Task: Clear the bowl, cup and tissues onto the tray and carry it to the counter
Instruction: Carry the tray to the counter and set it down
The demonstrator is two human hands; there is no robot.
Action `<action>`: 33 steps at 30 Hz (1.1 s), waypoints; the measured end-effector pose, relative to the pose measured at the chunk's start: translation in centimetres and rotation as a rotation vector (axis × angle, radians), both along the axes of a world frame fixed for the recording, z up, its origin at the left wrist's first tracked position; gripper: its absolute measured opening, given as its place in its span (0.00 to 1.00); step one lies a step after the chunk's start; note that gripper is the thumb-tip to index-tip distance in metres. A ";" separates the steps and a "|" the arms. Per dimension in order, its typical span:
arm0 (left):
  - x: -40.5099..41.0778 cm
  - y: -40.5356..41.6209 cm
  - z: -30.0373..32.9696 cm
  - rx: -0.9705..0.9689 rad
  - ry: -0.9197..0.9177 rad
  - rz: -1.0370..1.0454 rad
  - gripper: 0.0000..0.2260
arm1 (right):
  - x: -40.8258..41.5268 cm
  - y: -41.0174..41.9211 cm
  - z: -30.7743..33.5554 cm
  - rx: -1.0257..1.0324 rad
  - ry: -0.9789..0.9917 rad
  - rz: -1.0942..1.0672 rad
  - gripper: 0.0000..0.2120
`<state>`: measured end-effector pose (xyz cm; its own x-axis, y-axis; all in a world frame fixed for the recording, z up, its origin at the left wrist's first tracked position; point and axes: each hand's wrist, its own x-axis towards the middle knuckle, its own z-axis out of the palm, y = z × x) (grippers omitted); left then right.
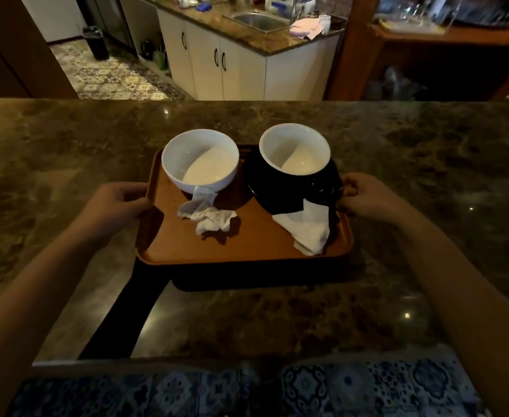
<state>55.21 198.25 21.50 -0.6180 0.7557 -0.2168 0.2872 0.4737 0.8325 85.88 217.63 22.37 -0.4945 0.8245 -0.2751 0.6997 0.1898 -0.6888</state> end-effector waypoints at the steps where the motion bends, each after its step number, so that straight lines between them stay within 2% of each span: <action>1: 0.0 0.9 -0.3 -0.006 -0.006 -0.001 0.15 | -0.2 0.8 -0.3 0.000 -0.019 -0.005 0.09; 7: -0.3 5.2 -2.0 -0.101 0.015 -0.008 0.14 | -1.1 3.7 -2.2 -0.016 -0.137 -0.009 0.04; 13: 0.0 6.9 -3.5 -0.198 0.139 -0.024 0.15 | -1.4 4.8 -3.8 -0.016 -0.169 -0.017 0.09; 18: -0.1 7.2 -4.2 -0.222 0.242 -0.063 0.14 | -1.9 5.4 -4.2 0.063 -0.221 0.003 0.06; 21: -0.1 7.2 -4.5 -0.219 0.343 -0.085 0.13 | -2.0 5.6 -4.5 0.092 -0.224 -0.015 0.13; 22: 0.0 7.0 -4.6 -0.205 0.384 -0.093 0.13 | -2.0 5.6 -4.6 0.100 -0.205 -0.033 0.12; 24: 0.3 6.5 -4.8 -0.159 0.473 -0.113 0.12 | -1.8 5.5 -5.1 0.110 -0.149 -0.081 0.03; 26: 0.5 5.8 -4.9 -0.131 0.494 -0.114 0.12 | -1.2 5.1 -5.5 0.141 -0.114 -0.085 0.14; 28: 0.6 5.2 -4.9 -0.153 0.459 -0.121 0.13 | -0.5 4.6 -5.7 0.172 -0.101 -0.051 0.20; 33: 0.8 5.3 -4.8 -0.153 0.386 -0.128 0.14 | 0.3 4.3 -6.3 0.227 -0.083 -0.053 0.20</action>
<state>55.99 203.52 16.73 -0.5790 0.8087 -0.1039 0.6283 0.5238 0.5753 86.16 221.94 16.11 -0.4327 0.8938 -0.1178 0.7650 0.2949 -0.5725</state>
